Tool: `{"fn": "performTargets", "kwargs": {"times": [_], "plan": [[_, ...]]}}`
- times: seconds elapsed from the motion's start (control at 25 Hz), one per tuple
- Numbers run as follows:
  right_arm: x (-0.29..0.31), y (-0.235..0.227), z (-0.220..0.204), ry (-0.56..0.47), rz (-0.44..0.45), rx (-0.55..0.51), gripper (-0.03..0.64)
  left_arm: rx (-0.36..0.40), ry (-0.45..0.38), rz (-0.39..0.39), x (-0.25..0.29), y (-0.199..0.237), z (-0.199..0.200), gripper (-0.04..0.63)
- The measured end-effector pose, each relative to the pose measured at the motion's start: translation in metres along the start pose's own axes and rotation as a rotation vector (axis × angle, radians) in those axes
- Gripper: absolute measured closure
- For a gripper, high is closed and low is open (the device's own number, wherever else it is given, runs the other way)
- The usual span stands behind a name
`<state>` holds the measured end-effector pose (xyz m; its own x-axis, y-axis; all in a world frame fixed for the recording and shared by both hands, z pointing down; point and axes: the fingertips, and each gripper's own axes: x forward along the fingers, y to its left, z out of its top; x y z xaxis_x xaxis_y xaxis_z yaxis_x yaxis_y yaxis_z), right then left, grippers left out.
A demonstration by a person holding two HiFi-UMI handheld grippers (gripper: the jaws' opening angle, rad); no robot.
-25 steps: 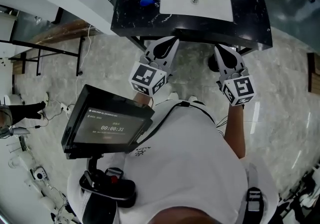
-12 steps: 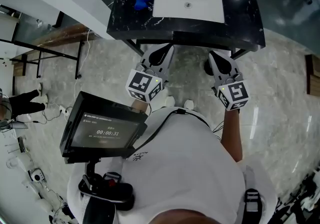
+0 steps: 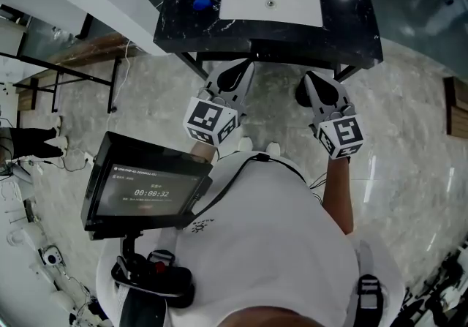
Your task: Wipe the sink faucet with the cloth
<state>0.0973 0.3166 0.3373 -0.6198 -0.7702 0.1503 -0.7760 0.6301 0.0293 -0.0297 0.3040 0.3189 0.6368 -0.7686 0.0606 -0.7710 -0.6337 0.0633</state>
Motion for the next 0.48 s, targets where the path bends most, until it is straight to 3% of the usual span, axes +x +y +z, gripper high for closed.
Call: {"fn": "performTargets", "kwargs": {"times": [0.48], "plan": [[-0.0086, 0.0068, 0.0026, -0.010, -0.003, -0.014, 0.614, 0.009, -0.001, -0.001, -0.0111, -0.0047, -0.0014, 0.594]]}}
